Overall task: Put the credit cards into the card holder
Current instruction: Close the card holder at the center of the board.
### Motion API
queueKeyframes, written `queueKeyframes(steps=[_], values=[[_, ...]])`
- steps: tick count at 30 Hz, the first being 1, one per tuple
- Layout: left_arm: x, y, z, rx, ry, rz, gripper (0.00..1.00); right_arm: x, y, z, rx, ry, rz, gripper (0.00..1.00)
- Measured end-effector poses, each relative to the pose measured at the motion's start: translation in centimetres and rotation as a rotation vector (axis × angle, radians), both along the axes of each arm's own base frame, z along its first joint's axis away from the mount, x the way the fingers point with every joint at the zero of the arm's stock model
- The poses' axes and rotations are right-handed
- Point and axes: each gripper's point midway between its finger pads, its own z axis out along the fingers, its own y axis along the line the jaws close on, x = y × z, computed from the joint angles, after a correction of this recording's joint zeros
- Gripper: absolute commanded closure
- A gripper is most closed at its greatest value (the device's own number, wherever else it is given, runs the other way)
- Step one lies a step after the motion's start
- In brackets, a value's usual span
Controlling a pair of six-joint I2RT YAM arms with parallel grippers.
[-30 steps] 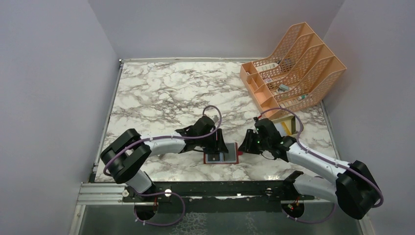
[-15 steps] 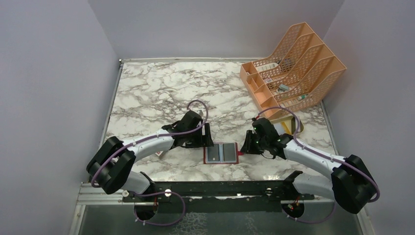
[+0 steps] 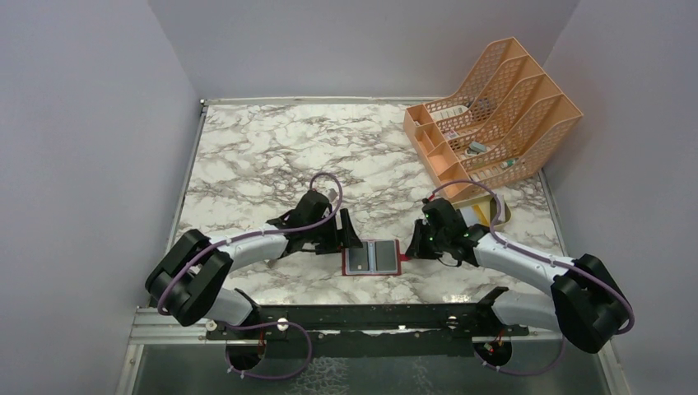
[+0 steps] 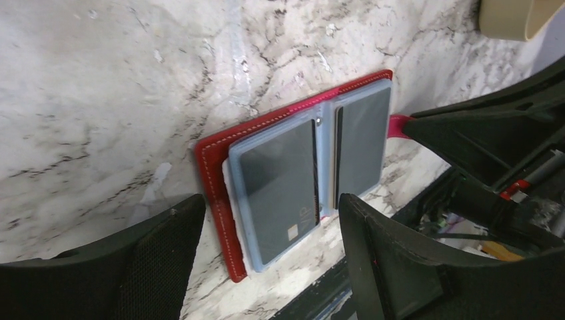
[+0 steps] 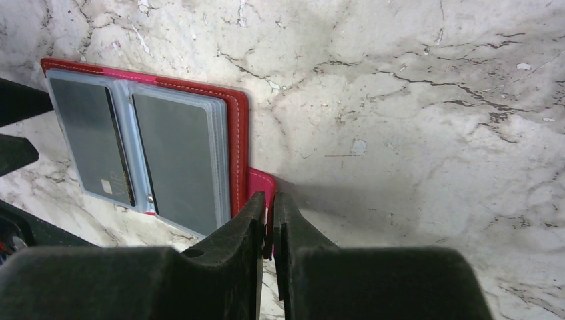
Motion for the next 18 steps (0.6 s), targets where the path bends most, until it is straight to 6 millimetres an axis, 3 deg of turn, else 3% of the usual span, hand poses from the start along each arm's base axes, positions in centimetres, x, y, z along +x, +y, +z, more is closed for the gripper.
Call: queueKeyframes(steps=[10,18], values=[[-1.3,-1.6,0.7,-0.153,0.085,0.010,0.29,-0.2,-0.2,-0.7,0.003,-0.001,-0.002,0.90],[-1.6,-3.3,3.7,-0.272,0.079,-0.015,0.30,-0.1,0.5,-0.7,0.042,-0.010,0.004,0.90]])
